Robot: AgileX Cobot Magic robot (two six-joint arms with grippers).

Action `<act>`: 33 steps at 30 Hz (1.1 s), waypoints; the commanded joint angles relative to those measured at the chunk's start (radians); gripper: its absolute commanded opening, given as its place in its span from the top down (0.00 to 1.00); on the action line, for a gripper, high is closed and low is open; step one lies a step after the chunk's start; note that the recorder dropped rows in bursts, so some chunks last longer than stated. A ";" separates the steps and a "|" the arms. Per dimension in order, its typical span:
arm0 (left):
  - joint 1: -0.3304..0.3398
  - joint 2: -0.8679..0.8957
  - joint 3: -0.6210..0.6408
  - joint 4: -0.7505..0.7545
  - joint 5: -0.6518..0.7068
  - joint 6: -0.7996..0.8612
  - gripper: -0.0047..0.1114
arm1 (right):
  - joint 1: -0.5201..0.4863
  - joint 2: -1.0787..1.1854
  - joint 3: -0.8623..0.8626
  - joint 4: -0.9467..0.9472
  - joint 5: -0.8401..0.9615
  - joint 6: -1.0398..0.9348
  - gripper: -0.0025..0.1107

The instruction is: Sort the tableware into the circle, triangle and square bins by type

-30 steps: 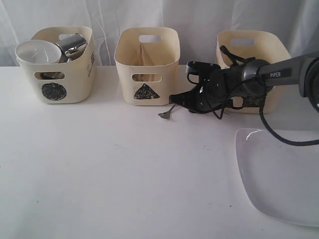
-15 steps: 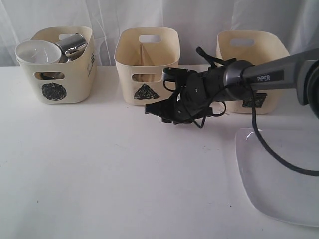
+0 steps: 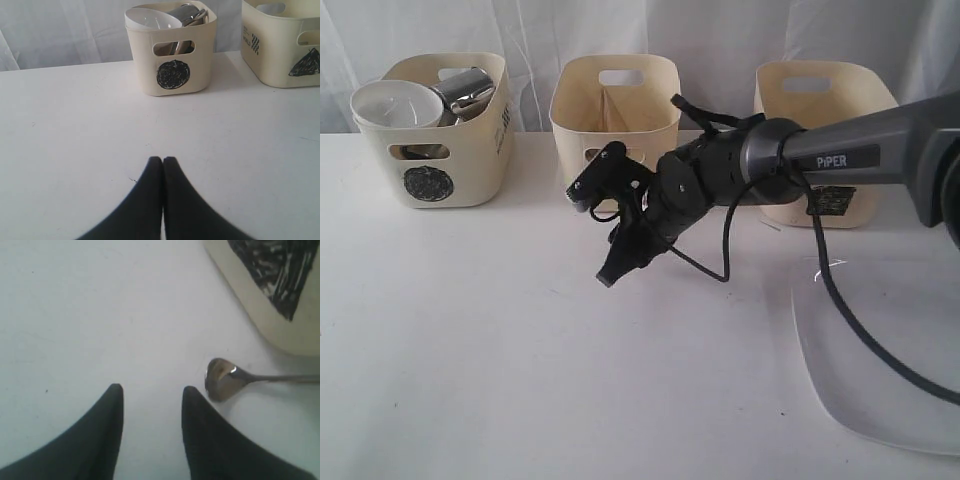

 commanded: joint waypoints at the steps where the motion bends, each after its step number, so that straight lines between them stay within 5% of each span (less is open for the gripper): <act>1: -0.004 -0.004 0.004 -0.013 0.000 0.001 0.94 | 0.010 -0.005 0.002 -0.156 -0.030 -0.025 0.65; 10: -0.004 -0.004 0.004 -0.013 0.000 0.001 0.94 | 0.010 0.065 0.000 -0.410 -0.042 0.037 0.65; 23: -0.004 -0.004 0.004 -0.013 0.000 0.001 0.94 | 0.010 0.119 -0.057 -0.449 0.002 0.119 0.66; 26: -0.004 -0.004 0.004 -0.013 0.000 0.001 0.94 | 0.010 0.126 -0.057 -0.455 0.039 0.153 0.73; 30: -0.004 -0.004 0.004 -0.013 0.000 0.001 0.94 | 0.016 0.124 -0.057 -0.455 0.110 0.188 0.98; 33: -0.004 -0.004 0.004 -0.013 0.000 0.001 0.94 | 0.027 0.110 -0.057 -0.455 0.138 0.228 0.98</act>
